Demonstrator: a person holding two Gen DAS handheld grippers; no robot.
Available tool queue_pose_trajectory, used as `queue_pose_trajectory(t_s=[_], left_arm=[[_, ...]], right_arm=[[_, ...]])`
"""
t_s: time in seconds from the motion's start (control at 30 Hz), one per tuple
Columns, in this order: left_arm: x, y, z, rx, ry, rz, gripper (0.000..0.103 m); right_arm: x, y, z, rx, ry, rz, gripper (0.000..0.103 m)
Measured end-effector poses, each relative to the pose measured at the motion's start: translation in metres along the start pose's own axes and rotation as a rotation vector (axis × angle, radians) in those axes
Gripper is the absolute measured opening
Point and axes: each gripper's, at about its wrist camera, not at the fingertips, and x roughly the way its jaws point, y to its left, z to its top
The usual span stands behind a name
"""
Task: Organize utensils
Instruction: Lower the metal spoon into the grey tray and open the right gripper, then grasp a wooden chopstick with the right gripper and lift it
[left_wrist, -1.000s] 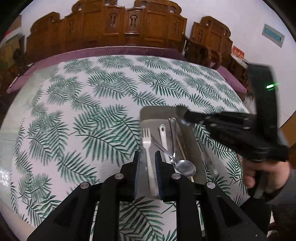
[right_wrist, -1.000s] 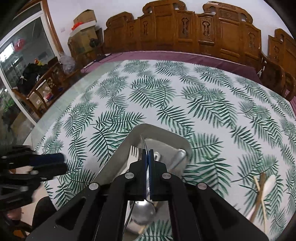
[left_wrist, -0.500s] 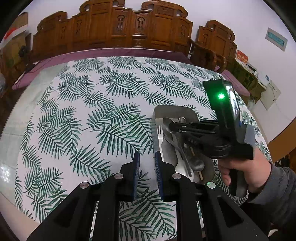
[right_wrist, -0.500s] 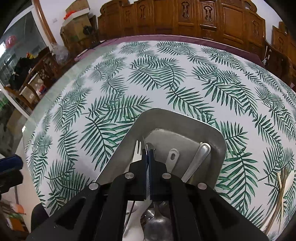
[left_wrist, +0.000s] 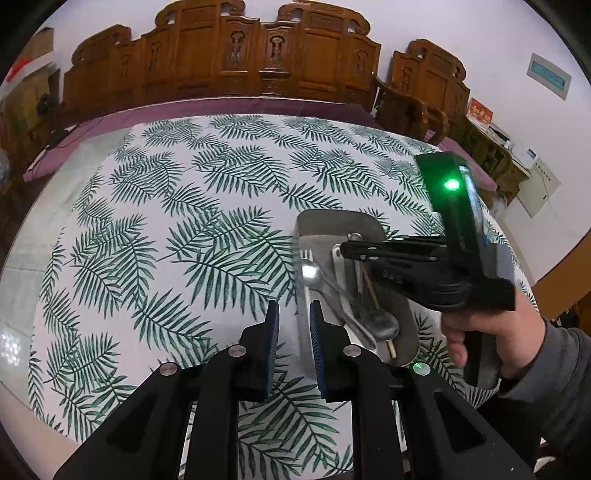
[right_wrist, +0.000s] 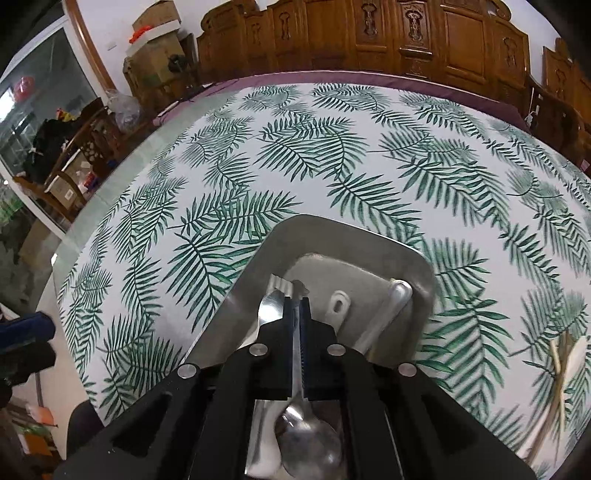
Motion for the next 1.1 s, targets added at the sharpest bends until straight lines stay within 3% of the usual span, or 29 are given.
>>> queue_pose_trajectory(t_s=[0.1,0.27,0.57,0.63,0.67,0.7,0.73,0.9,1.1], left_arm=[[0.001,-0.009,0.001,0.008,-0.005,-0.009,0.016],[0.007,-0.032,0.002,0.034,-0.011,-0.033,0.027],[0.019,-0.084,0.002,0.075,-0.014,-0.081,0.041],[0.023,-0.094,0.003,0.082,-0.011,-0.086,0.042],[0.024,-0.096,0.002,0.083,-0.011,-0.086,0.047],[0.025,-0.100,0.002,0.083,-0.014,-0.083,0.060],[0.026,-0.104,0.002,0.086,-0.020,-0.082,0.062],[0.032,-0.113,0.001,0.086,-0.012,-0.081,0.064],[0.040,-0.122,-0.003,0.093,0.007,-0.074,0.066]], right_arm=[[-0.026,-0.007,-0.008,-0.030,-0.033,-0.010,0.006],[-0.073,-0.031,-0.029,-0.035,-0.082,-0.027,0.006],[-0.131,-0.107,-0.073,0.013,-0.111,-0.157,0.006],[-0.136,-0.123,-0.083,0.033,-0.107,-0.184,0.006],[-0.137,-0.131,-0.087,0.045,-0.103,-0.197,0.006],[-0.138,-0.142,-0.094,0.063,-0.098,-0.212,0.006],[-0.138,-0.150,-0.099,0.077,-0.094,-0.219,0.012],[-0.126,-0.188,-0.123,0.152,-0.050,-0.241,0.015],[-0.106,-0.200,-0.138,0.186,-0.013,-0.222,0.015]])
